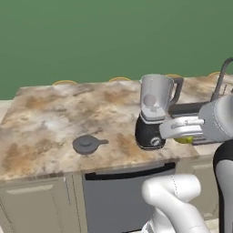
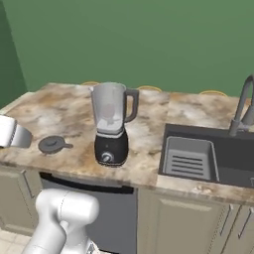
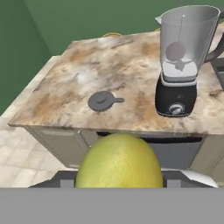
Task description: Grab the onion and lemon from the fridge, place them in the blender, close the lid, and turn on the blender to create a marinade.
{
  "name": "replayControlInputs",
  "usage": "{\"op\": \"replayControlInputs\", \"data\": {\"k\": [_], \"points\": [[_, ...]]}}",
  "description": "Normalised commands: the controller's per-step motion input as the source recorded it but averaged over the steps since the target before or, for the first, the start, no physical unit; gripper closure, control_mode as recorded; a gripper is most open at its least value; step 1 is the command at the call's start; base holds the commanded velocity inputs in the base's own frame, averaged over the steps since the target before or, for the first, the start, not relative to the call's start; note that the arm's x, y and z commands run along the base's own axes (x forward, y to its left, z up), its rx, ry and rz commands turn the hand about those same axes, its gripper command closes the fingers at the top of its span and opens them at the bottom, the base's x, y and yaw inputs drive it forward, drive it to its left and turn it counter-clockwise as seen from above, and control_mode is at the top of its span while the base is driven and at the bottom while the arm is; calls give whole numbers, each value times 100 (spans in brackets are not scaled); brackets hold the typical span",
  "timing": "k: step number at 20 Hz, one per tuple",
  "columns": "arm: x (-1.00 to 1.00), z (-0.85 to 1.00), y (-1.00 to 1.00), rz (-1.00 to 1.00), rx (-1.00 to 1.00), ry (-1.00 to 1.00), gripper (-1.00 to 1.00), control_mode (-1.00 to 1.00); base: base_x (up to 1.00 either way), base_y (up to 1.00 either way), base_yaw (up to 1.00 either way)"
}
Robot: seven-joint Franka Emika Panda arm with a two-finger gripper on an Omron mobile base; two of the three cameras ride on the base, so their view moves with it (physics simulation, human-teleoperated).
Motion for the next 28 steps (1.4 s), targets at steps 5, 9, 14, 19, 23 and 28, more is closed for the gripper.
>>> {"op": "replayControlInputs", "data": {"k": [5,9,14,19,23,28], "points": [[0,0,0,0,0,0,100,100,16,13,-42],[0,0,0,0,0,0,100,100,16,40,-17],[0,0,0,0,0,0,100,100,18,45,-2],[0,0,0,0,0,0,100,100,14,17,0],[0,0,0,0,0,0,100,100,41,8,0],[0,0,0,0,0,0,100,100,37,14,2]]}}
